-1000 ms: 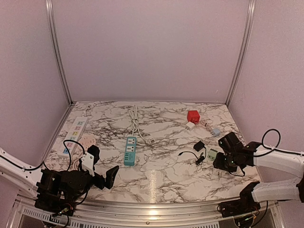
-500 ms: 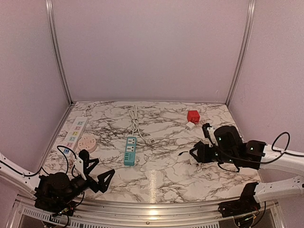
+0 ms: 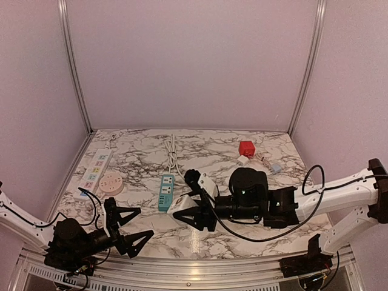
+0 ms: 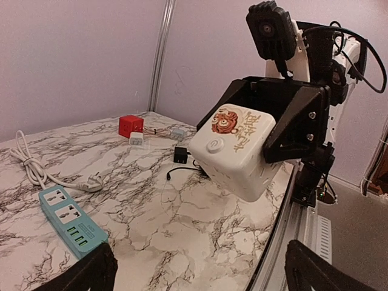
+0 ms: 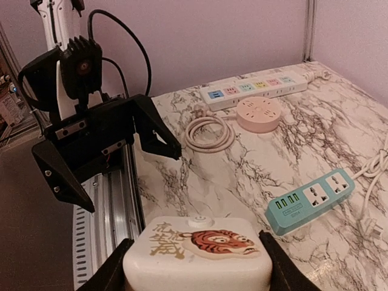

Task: Insert the plug
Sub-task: Pass from the right arm to the left

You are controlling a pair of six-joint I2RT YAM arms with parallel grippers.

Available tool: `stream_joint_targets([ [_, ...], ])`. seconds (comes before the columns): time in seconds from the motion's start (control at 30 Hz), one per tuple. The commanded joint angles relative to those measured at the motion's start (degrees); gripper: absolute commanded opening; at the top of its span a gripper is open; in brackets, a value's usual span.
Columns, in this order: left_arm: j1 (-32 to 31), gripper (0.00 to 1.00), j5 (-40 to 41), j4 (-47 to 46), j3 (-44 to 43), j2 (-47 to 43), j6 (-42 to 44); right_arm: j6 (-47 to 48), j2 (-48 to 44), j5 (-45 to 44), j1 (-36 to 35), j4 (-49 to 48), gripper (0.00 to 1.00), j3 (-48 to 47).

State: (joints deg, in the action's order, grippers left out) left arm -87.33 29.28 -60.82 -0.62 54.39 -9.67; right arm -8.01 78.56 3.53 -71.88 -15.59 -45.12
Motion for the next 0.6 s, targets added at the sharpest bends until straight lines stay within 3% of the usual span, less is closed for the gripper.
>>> stream_joint_targets([
  [0.0, -0.27, 0.99, -6.9, -7.49, 1.74, 1.84, 1.99, 2.48, -1.0, 11.81, -0.02, -17.26, 0.0, 2.83],
  [0.2, -0.3, 0.99, -14.78, -13.27, 1.41, 7.36, 4.47, 0.12, -5.42, 12.67, -4.24, -26.1, 0.0, 9.16],
  [0.4, -0.28, 0.99, -26.25, -16.72, -3.75, 19.39, 7.07, -2.93, -3.72, 15.64, -4.52, -29.18, 0.0, 9.6],
  [0.57, -0.29, 0.99, -28.77, -32.1, -4.15, 32.42, 7.61, -2.79, -1.85, 16.33, -5.79, -29.58, 0.0, 9.41],
])
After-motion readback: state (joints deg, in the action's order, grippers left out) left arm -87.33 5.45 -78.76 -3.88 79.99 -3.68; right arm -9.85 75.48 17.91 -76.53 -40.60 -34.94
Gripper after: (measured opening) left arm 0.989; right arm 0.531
